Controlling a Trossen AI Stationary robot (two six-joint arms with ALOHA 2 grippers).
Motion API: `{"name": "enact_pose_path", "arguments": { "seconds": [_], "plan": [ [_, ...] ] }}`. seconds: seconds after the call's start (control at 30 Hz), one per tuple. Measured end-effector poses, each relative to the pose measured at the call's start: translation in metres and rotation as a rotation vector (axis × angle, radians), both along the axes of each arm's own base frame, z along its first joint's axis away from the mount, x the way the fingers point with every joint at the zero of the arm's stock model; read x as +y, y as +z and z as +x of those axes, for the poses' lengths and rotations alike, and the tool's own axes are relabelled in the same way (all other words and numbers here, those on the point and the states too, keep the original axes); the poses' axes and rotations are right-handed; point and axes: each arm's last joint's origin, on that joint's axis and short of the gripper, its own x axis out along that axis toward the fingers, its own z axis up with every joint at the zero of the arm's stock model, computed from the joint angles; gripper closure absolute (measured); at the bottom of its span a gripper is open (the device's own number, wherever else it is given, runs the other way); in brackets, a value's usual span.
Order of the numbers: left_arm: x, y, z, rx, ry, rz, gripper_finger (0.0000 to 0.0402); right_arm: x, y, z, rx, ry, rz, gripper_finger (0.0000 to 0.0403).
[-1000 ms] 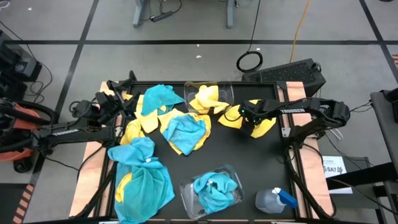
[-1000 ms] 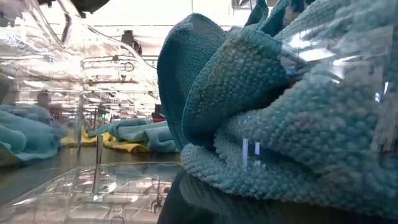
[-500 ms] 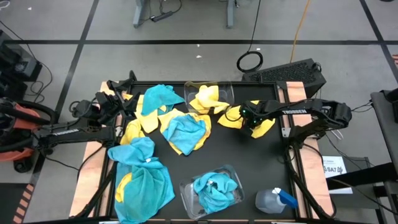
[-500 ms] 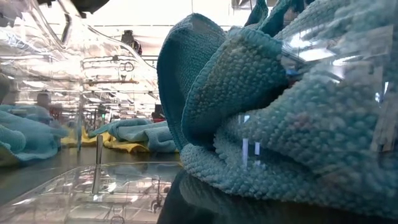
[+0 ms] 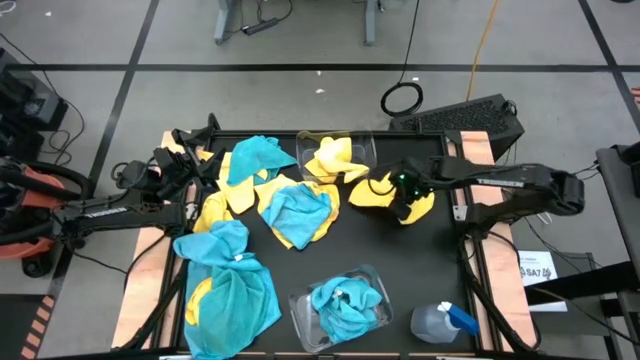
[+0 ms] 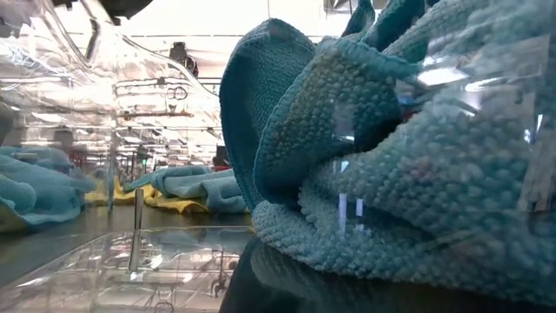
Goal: Sort microfiber towel by color & place in baskets
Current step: Put the yellow towel into the top transparent bin
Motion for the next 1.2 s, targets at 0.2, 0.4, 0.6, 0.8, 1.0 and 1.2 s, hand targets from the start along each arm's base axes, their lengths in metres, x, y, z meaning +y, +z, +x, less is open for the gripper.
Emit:
{"name": "enact_pose_path", "arguments": {
  "seconds": [0.2,0.4,0.6,0.8,1.0,1.2],
  "plan": [
    [0.000,0.000,0.000,-0.001,0.000,0.000,0.0066,0.011,0.052,0.002,-0.180,0.044,-0.053,0.0403],
    [0.000,0.000,0.000,-0.001,0.000,0.000,0.0066,0.017,0.104,0.007,-0.355,0.101,-0.137,0.0403],
    [0.000,0.000,0.000,0.000,0.000,0.000,0.0066,0.016,0.150,0.016,-0.551,0.167,-0.279,0.0403],
    [0.000,0.000,0.000,0.000,0.000,0.000,0.0066,0.012,0.180,0.030,-0.680,0.229,-0.404,0.0403],
    [0.000,0.000,0.000,0.000,0.000,0.000,0.0066,0.004,0.185,0.056,-0.716,0.267,-0.469,0.0402],
    [0.000,0.000,0.000,0.000,0.000,0.000,0.0066,-0.008,0.182,0.083,-0.729,0.301,-0.518,0.0402]
  ]
}}
